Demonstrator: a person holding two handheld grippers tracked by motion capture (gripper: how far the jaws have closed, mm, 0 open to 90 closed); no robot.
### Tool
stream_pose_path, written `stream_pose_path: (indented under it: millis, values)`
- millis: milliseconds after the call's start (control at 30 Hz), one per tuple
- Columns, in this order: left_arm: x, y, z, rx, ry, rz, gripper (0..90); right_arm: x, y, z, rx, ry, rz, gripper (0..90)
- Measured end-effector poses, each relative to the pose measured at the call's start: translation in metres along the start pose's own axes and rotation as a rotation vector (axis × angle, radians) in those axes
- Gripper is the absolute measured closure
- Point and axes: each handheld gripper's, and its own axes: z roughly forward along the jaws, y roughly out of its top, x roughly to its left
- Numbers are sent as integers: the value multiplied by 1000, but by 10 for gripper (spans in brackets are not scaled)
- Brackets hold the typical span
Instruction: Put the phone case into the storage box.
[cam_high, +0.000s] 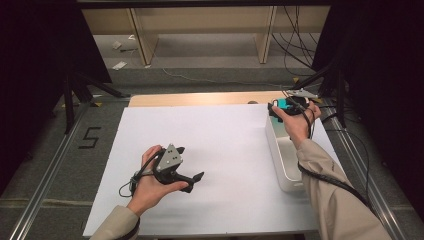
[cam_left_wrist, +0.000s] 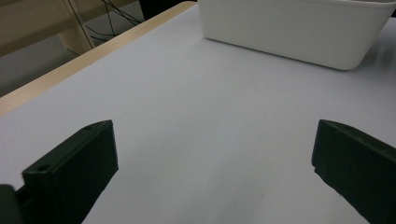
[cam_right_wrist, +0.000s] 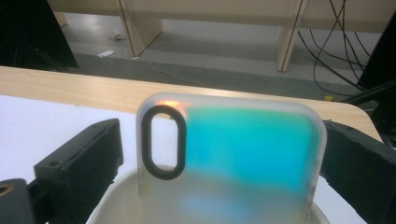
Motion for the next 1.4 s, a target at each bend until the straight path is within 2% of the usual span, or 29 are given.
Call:
stream_pose_path:
  millis: [567,733,967,1133,1400]
  values:
    - [0,0,0,-2,3,-2,0,5,14,-15,-65,19,-15,16]
    - [1,0,0,0,7,-3,0,4,17,-21,-75,23,-10,14]
    - [1,0,-1,-2,7,-4,0,2,18,-27,-96,25,-27,14]
    - [2,0,-1,-2,9,-7,0,1,18,-34,-111,37,-25,17]
    - [1,0,-1,-2,10,-7,0,3,20,-46,-120,64,-48,29]
